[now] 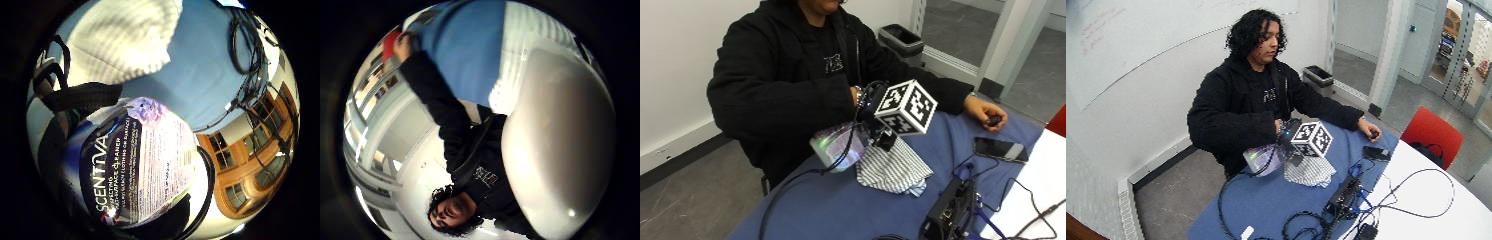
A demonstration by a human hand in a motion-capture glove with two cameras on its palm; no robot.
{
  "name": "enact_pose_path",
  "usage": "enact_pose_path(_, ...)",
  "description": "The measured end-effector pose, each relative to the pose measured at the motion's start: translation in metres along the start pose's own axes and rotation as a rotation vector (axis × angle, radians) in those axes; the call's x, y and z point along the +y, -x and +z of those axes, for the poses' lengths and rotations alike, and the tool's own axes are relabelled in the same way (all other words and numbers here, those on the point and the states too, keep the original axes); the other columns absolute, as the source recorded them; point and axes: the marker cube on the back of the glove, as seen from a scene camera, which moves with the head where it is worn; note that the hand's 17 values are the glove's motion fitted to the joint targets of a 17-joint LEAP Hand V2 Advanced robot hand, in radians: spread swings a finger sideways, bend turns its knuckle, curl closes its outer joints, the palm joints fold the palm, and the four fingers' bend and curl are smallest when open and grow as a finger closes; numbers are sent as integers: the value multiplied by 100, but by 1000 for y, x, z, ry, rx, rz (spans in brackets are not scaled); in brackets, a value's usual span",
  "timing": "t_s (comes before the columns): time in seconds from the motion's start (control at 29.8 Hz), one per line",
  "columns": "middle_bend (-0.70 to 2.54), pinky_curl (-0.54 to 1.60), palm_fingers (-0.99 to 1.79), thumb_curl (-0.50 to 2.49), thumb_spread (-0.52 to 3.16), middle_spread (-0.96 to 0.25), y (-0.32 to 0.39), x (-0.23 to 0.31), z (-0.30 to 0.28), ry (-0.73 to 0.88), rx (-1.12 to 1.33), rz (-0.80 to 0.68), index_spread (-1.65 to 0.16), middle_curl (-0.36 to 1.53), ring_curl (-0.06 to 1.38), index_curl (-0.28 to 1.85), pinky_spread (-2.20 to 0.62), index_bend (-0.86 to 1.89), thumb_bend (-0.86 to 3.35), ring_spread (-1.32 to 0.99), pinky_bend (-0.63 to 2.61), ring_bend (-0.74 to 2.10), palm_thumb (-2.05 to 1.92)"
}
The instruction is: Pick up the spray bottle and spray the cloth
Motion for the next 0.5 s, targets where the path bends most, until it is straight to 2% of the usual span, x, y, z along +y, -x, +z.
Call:
enact_pose_path(0.2, 51, 44, 125, 78, 49, -20, 53, 1, -38, -157, -104, -204, -25, 57, 50, 54, -25, 16, -2, -22, 50, 76, 107)
enact_pose_path(0.5, 50, 44, 125, 78, 49, -20, 125, -28, -69, -286, -328, -493, -25, 57, 50, 54, -25, 16, -2, -22, 49, 76, 107)
